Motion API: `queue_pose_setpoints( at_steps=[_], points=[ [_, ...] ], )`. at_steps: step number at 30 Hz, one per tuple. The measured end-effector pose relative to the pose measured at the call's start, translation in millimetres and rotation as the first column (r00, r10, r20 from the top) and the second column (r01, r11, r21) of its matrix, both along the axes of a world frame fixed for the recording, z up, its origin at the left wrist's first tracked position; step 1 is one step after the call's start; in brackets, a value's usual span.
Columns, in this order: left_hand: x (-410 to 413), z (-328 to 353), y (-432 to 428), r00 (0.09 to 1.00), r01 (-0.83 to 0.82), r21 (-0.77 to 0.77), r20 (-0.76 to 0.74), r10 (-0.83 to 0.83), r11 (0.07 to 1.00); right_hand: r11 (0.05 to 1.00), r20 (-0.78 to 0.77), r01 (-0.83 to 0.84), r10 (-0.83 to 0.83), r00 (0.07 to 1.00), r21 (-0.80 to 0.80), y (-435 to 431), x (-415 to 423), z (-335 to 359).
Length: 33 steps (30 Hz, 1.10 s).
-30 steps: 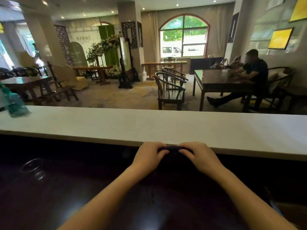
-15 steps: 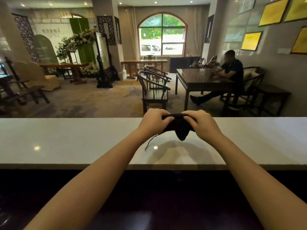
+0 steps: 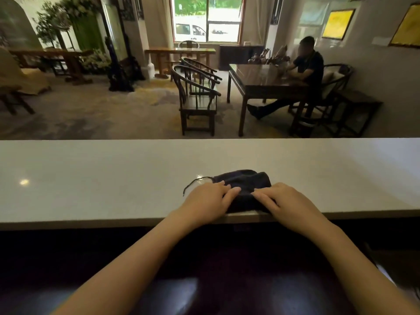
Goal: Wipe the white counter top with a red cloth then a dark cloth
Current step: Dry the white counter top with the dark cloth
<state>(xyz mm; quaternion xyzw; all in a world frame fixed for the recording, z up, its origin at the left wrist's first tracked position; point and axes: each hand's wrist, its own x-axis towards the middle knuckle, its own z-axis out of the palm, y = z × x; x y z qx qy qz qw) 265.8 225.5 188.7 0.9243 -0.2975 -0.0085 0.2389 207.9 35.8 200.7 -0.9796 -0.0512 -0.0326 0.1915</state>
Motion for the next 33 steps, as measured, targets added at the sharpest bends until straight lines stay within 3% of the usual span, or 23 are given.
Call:
queue_pose_setpoints(
  at_steps=[3,8,15,17,19,21,24,26,29,33],
  points=[
    [5.9,5.2,-7.2,1.0,-0.02,0.002,-0.017,0.02,1.0,0.991,0.059,0.1,-0.095,0.994,-0.088,6.1,9.0,3.3],
    [12.8,-1.5,-19.0,0.996,-0.041,0.084,0.08,0.034,0.996,0.977,0.209,0.149,-0.115,0.971,-0.153,22.2,40.8,-14.5],
    [27.8,-7.4,-3.6,0.998,0.028,0.08,-0.062,-0.023,0.996,0.967,0.22,0.183,-0.143,0.965,-0.178,18.3,59.6,-36.2],
    [36.6,-8.3,21.4,0.999,-0.025,0.13,-0.04,0.03,0.991,0.977,0.268,0.141,-0.094,0.959,-0.161,19.6,58.8,-34.4],
    [49.2,-11.3,60.4,0.986,-0.165,0.216,0.018,0.164,0.962,0.988,0.208,-0.024,0.055,0.976,-0.151,20.9,59.0,-34.3],
    [60.2,-14.9,107.7,0.95,-0.308,0.338,0.063,0.305,0.889,0.974,0.003,-0.177,0.179,0.984,-0.141,21.3,61.6,-36.6],
    [69.4,-21.1,173.5,0.883,-0.443,0.469,0.085,0.461,0.764,0.972,-0.177,-0.172,0.142,0.974,-0.162,13.9,73.4,-40.2],
    [68.0,-25.8,197.9,0.859,-0.473,0.494,0.075,0.506,0.729,0.974,-0.2,-0.123,0.084,0.976,-0.192,12.8,82.3,-38.4],
    [64.4,-36.4,204.4,0.852,-0.492,0.431,0.061,0.519,0.757,0.973,-0.209,-0.074,0.027,0.978,-0.219,21.2,87.6,-37.2],
    [68.2,-44.3,206.7,0.855,-0.503,0.391,0.095,0.51,0.771,0.963,-0.122,-0.183,0.161,0.979,-0.196,81.6,70.3,-47.9]
  ],
)
